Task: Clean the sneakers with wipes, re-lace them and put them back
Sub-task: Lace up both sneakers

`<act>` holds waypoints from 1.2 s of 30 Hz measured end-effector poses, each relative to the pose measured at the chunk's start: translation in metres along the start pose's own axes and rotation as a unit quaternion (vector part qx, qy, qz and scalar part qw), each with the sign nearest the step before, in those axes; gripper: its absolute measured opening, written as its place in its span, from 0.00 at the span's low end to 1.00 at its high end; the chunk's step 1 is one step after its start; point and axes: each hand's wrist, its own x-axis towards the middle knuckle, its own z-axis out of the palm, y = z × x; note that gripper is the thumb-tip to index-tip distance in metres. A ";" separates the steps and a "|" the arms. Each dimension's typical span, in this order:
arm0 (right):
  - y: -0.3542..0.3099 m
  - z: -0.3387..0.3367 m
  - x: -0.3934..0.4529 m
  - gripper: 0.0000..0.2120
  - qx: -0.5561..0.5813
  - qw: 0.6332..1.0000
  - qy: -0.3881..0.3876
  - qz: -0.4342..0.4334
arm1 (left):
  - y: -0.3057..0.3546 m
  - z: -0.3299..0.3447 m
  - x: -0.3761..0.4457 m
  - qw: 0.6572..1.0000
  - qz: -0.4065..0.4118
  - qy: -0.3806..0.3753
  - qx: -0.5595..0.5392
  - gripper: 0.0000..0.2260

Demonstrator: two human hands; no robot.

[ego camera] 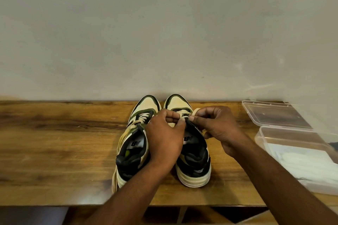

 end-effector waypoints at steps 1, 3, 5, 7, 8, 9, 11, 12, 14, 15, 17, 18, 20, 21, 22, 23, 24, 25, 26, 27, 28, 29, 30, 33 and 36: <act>0.000 0.001 0.000 0.04 -0.001 1.000 0.001 -0.005 | 0.000 0.000 0.001 1.000 -0.004 0.004 -0.015 0.07; -0.001 0.003 0.000 0.03 -0.002 1.000 0.007 -0.014 | -0.001 0.002 0.001 0.999 -0.007 0.008 -0.036 0.07; -0.002 0.004 0.000 0.03 0.002 1.000 0.012 -0.016 | 0.001 0.004 0.002 0.996 -0.034 0.006 -0.084 0.07; -0.002 0.004 0.000 0.02 0.001 1.000 0.011 -0.015 | 0.003 0.006 0.003 0.976 -0.104 -0.005 -0.193 0.08; -0.002 0.004 0.000 0.02 0.001 1.000 0.010 -0.014 | 0.005 0.007 0.003 0.959 -0.143 -0.009 -0.245 0.09; -0.002 0.003 0.000 0.02 0.001 1.000 0.009 -0.013 | 0.006 0.007 0.002 0.945 -0.169 -0.008 -0.281 0.10; -0.003 0.003 -0.001 0.03 -0.002 1.000 0.008 -0.010 | 0.008 0.008 -0.001 0.943 -0.158 0.004 -0.294 0.11; -0.005 0.002 -0.001 0.03 -0.005 1.000 0.009 -0.009 | 0.008 0.007 -0.003 0.951 -0.128 0.008 -0.280 0.12; -0.008 -0.002 -0.001 0.04 -0.004 1.000 0.014 -0.008 | 0.010 0.006 -0.008 0.966 -0.058 0.002 -0.253 0.11; -0.010 -0.005 -0.001 0.04 -0.003 1.000 0.018 -0.008 | 0.010 0.006 -0.009 0.970 -0.023 -0.010 -0.240 0.11; -0.013 -0.012 -0.002 0.05 -0.021 0.999 0.030 -0.011 | 0.012 0.006 -0.009 0.976 0.033 -0.038 -0.211 0.11; -0.014 -0.015 -0.003 0.05 -0.036 0.999 0.037 -0.013 | 0.013 0.007 -0.009 0.977 0.045 -0.050 -0.202 0.12; -0.014 -0.019 -0.005 0.06 -0.066 0.996 0.051 -0.020 | 0.015 0.010 -0.007 0.976 0.057 -0.066 -0.200 0.13; -0.013 -0.020 -0.006 0.06 -0.091 0.994 0.061 -0.028 | 0.016 0.012 -0.007 0.976 0.061 -0.074 -0.197 0.14; -0.012 -0.021 -0.006 0.06 -0.122 0.989 0.072 -0.037 | 0.015 0.015 -0.008 0.976 0.067 -0.082 -0.191 0.15; -0.011 -0.022 -0.006 0.07 -0.152 0.984 0.085 -0.043 | 0.014 0.018 -0.008 0.977 0.075 -0.093 -0.180 0.16; -0.010 -0.025 -0.005 0.07 -0.172 0.980 0.094 -0.047 | 0.012 0.021 -0.009 0.978 0.087 -0.100 -0.159 0.18; -0.009 -0.027 -0.005 0.06 -0.180 0.978 0.098 -0.049 | 0.010 0.022 -0.010 0.982 0.107 -0.101 -0.122 0.20; -0.008 -0.029 -0.005 0.07 -0.179 0.978 0.099 -0.049 | 0.008 0.023 -0.011 0.984 0.135 -0.092 -0.070 0.22; -0.007 -0.029 -0.006 0.07 -0.176 0.978 0.100 -0.048 | 0.006 0.022 -0.011 0.983 0.164 -0.079 -0.024 0.24; -0.006 -0.029 -0.006 0.07 -0.173 0.978 0.102 -0.049 | 0.004 0.021 -0.011 0.980 0.184 -0.071 0.007 0.25; -0.004 -0.029 -0.006 0.08 -0.172 0.978 0.106 -0.050 | 0.003 0.020 -0.010 0.979 0.190 -0.075 0.018 0.27; -0.004 -0.027 -0.007 0.08 -0.168 0.978 0.109 -0.051 | 0.002 0.018 -0.010 0.978 0.187 -0.087 0.022 0.28; -0.002 -0.025 -0.007 0.08 -0.150 0.980 0.121 -0.049 | -0.008 0.010 -0.006 0.964 0.231 -0.097 0.088 0.29; -0.001 -0.026 -0.008 0.09 -0.148 0.979 0.125 -0.054 | -0.017 -0.005 0.000 0.937 0.294 -0.064 0.176 0.30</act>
